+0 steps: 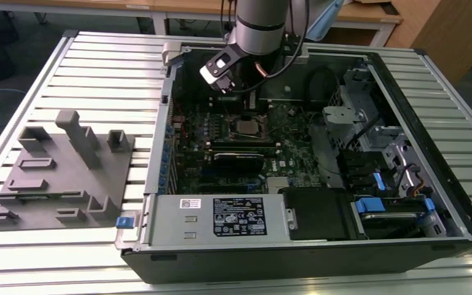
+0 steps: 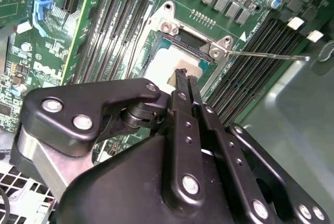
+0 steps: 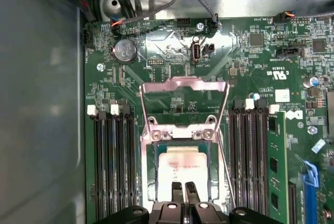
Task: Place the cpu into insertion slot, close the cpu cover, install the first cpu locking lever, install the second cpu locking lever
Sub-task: 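Place the cpu into insertion slot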
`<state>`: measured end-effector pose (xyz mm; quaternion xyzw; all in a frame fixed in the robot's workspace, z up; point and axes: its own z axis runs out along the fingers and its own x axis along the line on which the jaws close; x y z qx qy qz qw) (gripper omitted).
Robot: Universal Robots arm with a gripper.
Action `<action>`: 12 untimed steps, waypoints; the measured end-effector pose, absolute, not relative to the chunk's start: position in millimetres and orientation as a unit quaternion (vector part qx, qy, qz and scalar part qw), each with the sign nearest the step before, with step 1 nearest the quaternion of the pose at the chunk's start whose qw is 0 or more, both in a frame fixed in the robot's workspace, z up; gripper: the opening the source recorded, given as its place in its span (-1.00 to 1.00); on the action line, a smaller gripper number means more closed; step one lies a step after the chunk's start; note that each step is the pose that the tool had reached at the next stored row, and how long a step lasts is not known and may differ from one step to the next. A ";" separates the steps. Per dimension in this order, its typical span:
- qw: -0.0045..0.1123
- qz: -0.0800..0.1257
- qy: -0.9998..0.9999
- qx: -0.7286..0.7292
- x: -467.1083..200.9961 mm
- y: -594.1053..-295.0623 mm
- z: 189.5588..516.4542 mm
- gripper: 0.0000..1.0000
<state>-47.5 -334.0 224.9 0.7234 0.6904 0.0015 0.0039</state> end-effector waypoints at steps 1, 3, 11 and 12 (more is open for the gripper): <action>0.004 0.001 0.690 0.723 -47.1 -334.0 223.8 -0.67; 0.004 0.001 0.690 0.723 -46.9 -334.0 221.0 -0.67; 0.004 0.001 0.690 0.723 -45.6 -334.1 215.7 -0.67; 0.004 0.001 0.690 0.723 -45.6 -334.0 215.6 -0.67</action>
